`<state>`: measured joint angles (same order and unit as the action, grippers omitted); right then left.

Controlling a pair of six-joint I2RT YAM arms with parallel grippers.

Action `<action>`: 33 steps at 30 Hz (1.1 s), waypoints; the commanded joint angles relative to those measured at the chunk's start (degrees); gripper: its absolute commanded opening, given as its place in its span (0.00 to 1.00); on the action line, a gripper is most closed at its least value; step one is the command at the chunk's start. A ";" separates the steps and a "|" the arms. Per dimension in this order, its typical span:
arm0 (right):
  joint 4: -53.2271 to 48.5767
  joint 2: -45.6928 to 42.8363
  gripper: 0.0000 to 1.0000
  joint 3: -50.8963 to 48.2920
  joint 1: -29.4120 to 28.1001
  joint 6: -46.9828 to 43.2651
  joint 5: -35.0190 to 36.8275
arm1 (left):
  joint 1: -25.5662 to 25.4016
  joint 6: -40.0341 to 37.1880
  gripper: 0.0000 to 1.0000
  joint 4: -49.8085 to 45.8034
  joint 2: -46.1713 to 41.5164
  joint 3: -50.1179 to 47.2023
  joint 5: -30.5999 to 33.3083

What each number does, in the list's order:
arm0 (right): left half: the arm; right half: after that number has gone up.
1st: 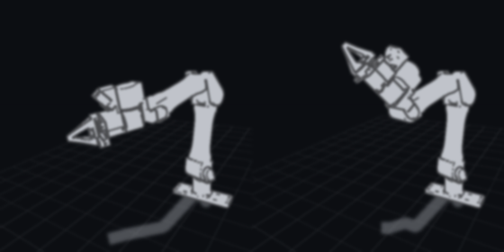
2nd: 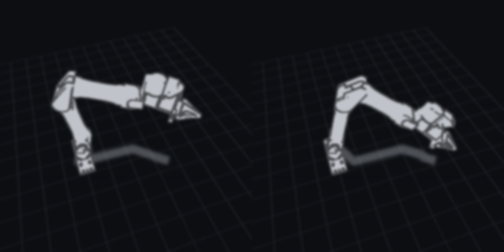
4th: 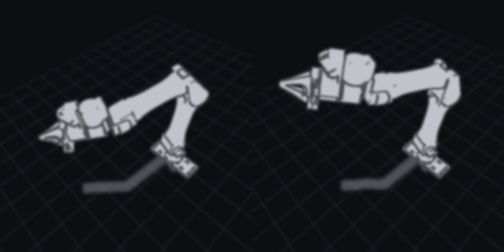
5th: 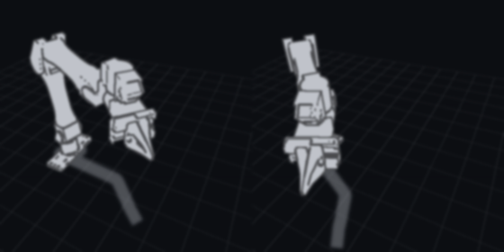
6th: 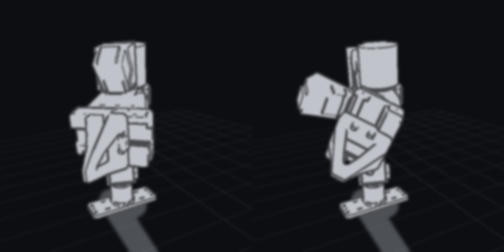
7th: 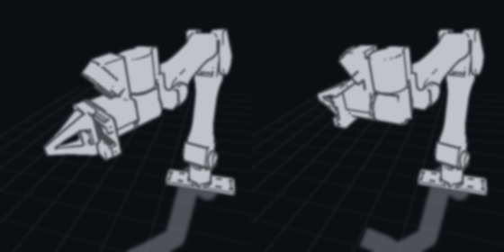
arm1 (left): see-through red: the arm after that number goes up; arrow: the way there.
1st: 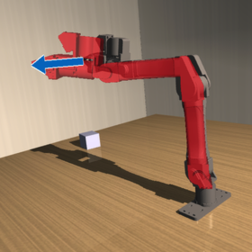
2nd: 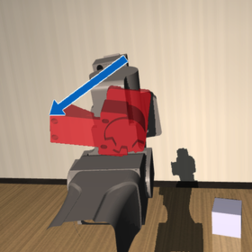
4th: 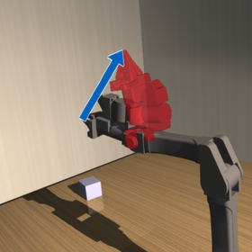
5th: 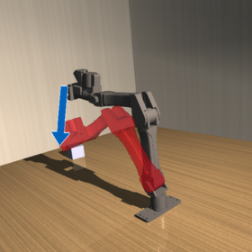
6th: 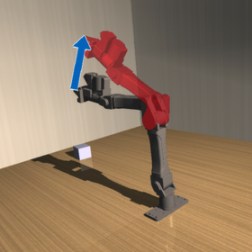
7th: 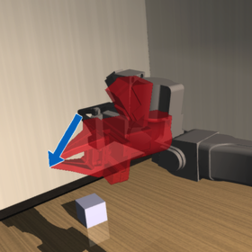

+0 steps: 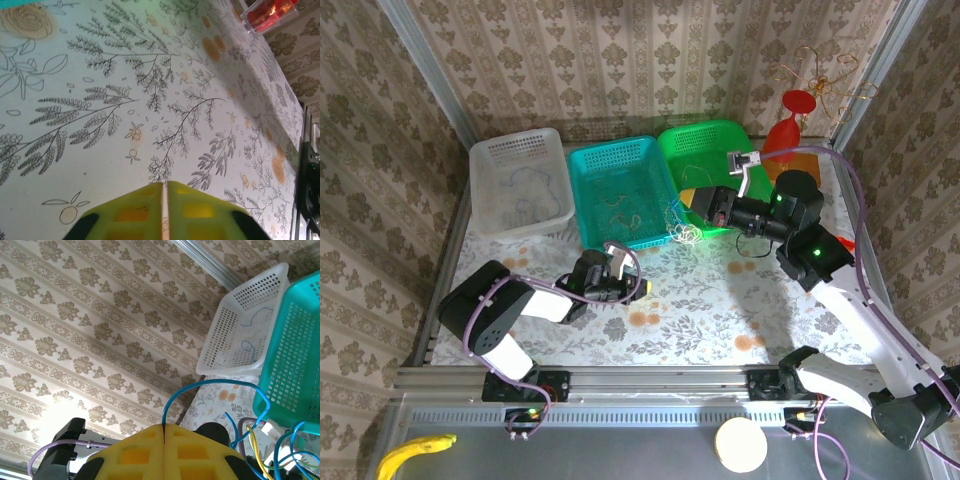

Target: Untangle the cables

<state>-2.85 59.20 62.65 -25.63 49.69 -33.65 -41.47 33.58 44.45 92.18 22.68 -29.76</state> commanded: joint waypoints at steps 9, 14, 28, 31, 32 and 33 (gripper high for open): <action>-1.38 -1.01 0.00 -5.06 0.08 -0.77 -1.77 | 0.02 -3.28 0.60 -5.78 -10.89 1.86 -1.98; -0.15 -0.86 0.00 -9.29 -0.34 -0.26 -2.38 | -0.55 -5.42 0.75 -13.48 -18.85 2.77 -1.33; 1.71 -0.14 0.00 -14.30 -5.76 0.22 -0.90 | -2.53 -11.43 0.85 -24.30 -22.01 11.78 -1.35; 2.14 -0.14 0.00 -14.75 -7.24 0.64 -0.12 | -2.79 -11.44 0.85 -22.72 -20.04 12.46 -1.44; 2.24 -0.09 0.00 -14.82 -7.70 0.83 -0.04 | -2.87 -11.44 0.85 -21.90 -19.35 12.48 -1.27; 2.28 -0.20 0.00 -14.75 -8.06 0.93 0.14 | -2.86 -11.35 0.85 -21.18 -18.73 12.33 -1.13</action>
<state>-2.83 59.35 48.18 -32.62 49.78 -34.52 -43.94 23.70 22.22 71.94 33.67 -30.46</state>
